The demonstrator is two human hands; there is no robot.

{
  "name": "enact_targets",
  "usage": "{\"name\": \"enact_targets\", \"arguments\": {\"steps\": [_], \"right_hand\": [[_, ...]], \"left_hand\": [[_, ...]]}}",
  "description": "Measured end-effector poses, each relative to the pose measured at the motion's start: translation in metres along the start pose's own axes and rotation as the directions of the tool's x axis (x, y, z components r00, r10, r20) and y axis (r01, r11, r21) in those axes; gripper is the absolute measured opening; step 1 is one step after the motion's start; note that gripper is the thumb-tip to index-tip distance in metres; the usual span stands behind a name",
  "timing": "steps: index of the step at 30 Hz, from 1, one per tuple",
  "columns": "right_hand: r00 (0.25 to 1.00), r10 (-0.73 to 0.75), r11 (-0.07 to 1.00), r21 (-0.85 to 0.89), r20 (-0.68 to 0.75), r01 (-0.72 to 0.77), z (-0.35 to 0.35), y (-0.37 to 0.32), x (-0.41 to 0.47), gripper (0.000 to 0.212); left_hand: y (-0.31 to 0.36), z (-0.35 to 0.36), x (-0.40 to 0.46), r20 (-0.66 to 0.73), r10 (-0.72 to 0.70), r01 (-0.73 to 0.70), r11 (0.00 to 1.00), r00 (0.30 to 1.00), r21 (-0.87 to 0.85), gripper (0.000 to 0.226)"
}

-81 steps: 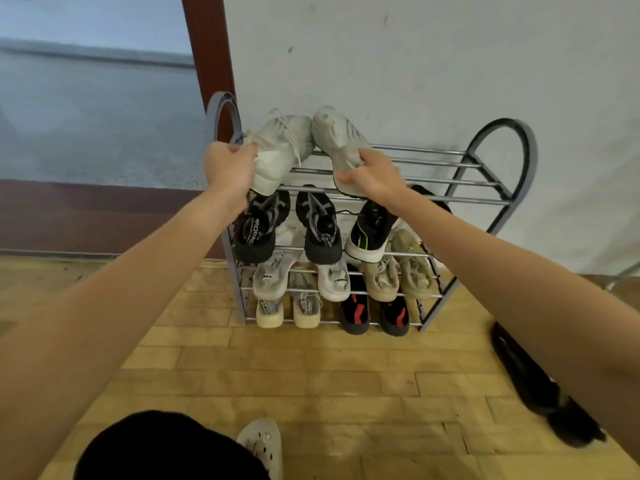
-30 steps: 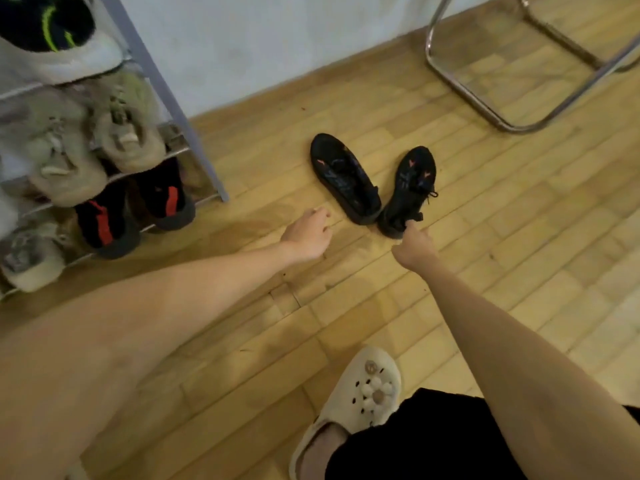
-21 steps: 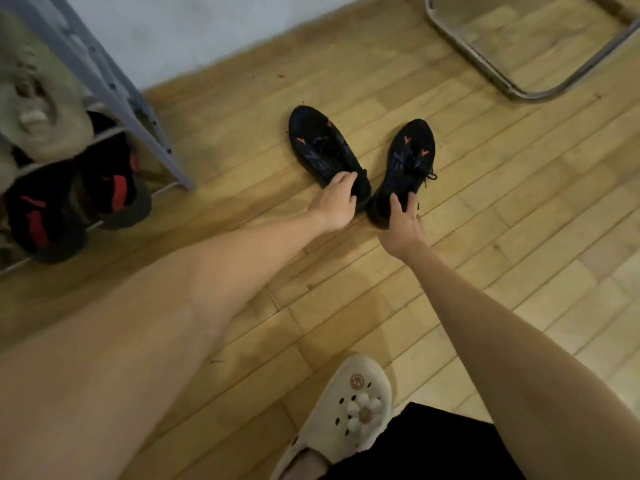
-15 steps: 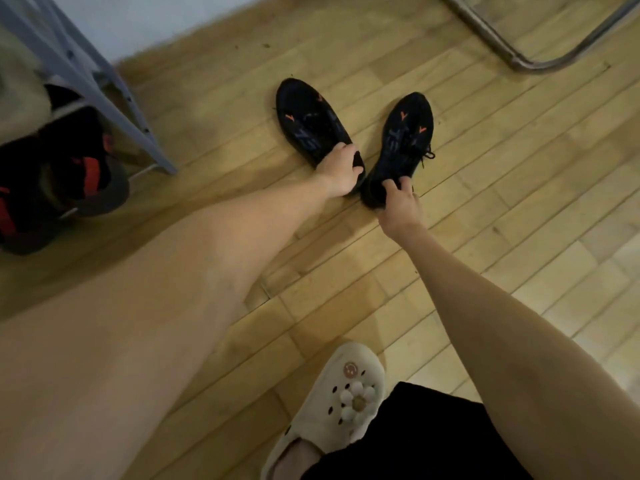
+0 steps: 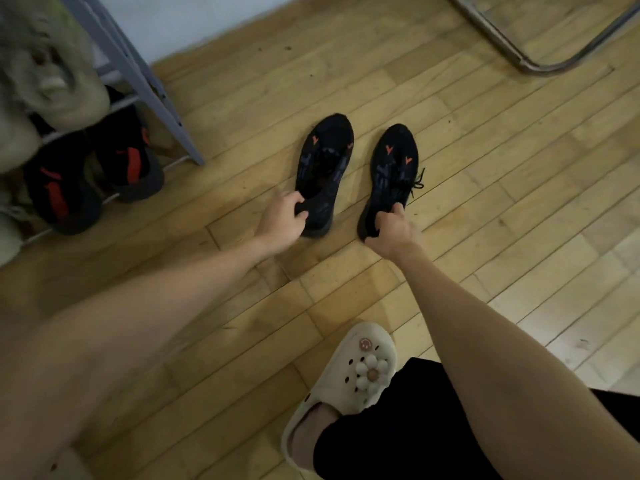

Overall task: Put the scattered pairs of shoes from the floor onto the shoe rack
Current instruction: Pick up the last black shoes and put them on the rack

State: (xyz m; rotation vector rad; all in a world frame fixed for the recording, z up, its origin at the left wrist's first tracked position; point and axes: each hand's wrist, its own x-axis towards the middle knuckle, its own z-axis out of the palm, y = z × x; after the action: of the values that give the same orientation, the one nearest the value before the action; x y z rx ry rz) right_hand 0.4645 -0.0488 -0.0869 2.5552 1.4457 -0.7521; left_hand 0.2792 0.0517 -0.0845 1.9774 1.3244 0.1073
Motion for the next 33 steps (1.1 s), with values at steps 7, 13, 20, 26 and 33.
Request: {"name": "enact_targets", "arguments": {"steps": [7,13,20,26,33], "right_hand": [[0.994,0.041,0.993,-0.11,0.099,-0.03,0.025,-0.016,-0.036,0.038],[0.956,0.294,0.955,0.03,0.02,-0.294,0.031,-0.031,-0.039,0.087],[0.952,0.29,0.952,0.07,0.094,-0.297,0.036,-0.033,-0.027,0.103],[0.946,0.287,0.926,0.209,0.153,-0.314,0.006,-0.042,-0.044,0.086],[0.92,0.245,0.508,0.768,0.305,-0.389,-0.079,-0.1,-0.114,0.056]], "left_hand": [[-0.034,-0.005,-0.077,-0.074,-0.032,0.04,0.993,0.997,0.113,0.035],[-0.012,0.016,-0.064,-0.139,-0.24,0.264,0.945,0.961,0.194,0.1],[-0.014,0.038,-0.048,-0.031,-0.309,0.306,0.915,0.95,0.263,0.114],[-0.016,-0.008,-0.063,0.066,-0.457,0.462,0.872,0.887,-0.161,0.096],[-0.021,-0.128,-0.155,0.134,-0.524,0.531,0.755,0.841,-0.385,0.092]]}}
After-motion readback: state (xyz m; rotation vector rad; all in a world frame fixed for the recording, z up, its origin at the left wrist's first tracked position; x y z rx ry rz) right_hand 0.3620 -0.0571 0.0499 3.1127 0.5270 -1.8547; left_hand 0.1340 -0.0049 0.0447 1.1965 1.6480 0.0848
